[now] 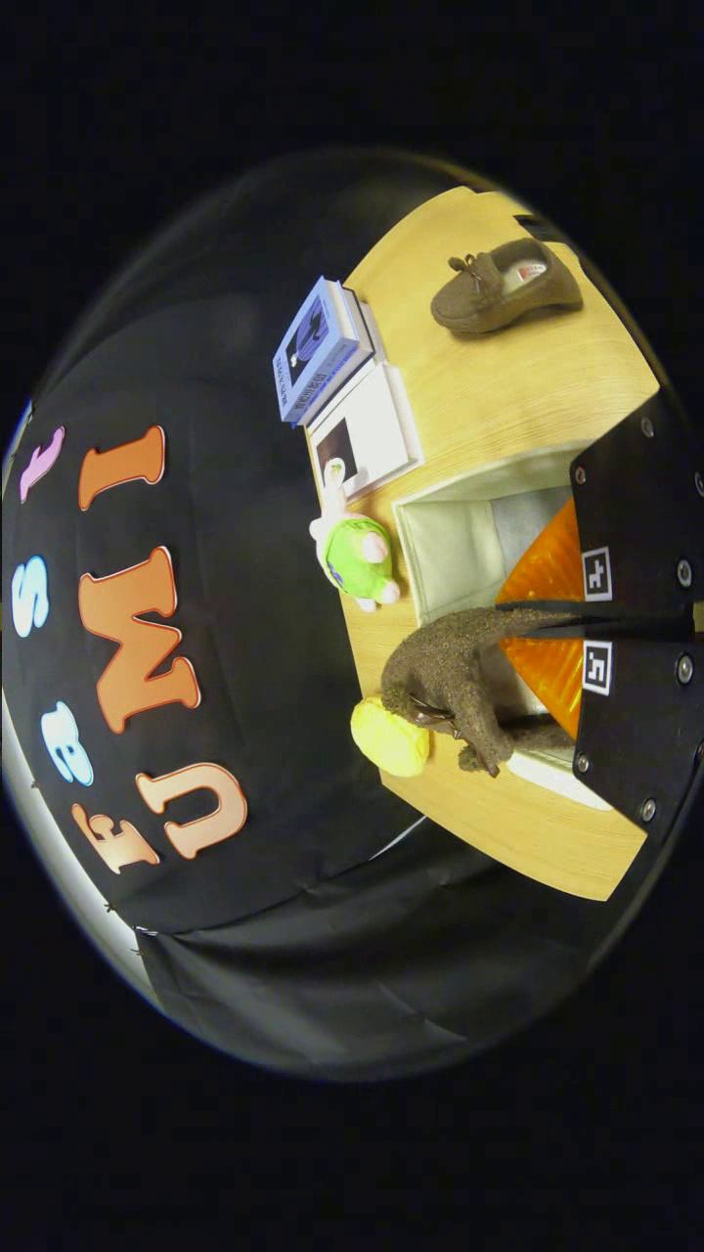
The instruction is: Open the storage box then place both shoes into the box .Put the left shoe in first, then the right shoe, with the right side of both shoes facing outward in a uniform manner.
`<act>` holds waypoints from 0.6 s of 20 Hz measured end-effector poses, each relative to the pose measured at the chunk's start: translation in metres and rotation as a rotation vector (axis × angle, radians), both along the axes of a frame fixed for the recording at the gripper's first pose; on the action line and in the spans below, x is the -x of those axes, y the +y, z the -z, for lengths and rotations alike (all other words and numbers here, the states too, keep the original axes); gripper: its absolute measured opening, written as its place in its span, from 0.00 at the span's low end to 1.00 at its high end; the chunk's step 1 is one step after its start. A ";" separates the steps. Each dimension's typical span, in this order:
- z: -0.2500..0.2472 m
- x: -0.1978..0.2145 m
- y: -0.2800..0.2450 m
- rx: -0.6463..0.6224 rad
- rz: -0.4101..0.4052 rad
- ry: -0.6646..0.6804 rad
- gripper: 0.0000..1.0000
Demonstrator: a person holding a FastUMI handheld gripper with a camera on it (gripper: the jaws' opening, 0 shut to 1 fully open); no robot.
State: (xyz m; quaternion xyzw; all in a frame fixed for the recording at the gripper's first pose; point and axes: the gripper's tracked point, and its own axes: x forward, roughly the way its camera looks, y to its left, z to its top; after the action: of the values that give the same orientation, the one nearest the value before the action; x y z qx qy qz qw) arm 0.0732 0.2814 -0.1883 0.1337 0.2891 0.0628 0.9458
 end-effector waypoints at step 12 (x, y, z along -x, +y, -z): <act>0.013 0.014 0.012 0.116 -0.024 0.005 0.90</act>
State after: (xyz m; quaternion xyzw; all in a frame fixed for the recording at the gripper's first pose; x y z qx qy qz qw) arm 0.0592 0.2937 -0.2011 0.0755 0.2961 0.0572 0.9504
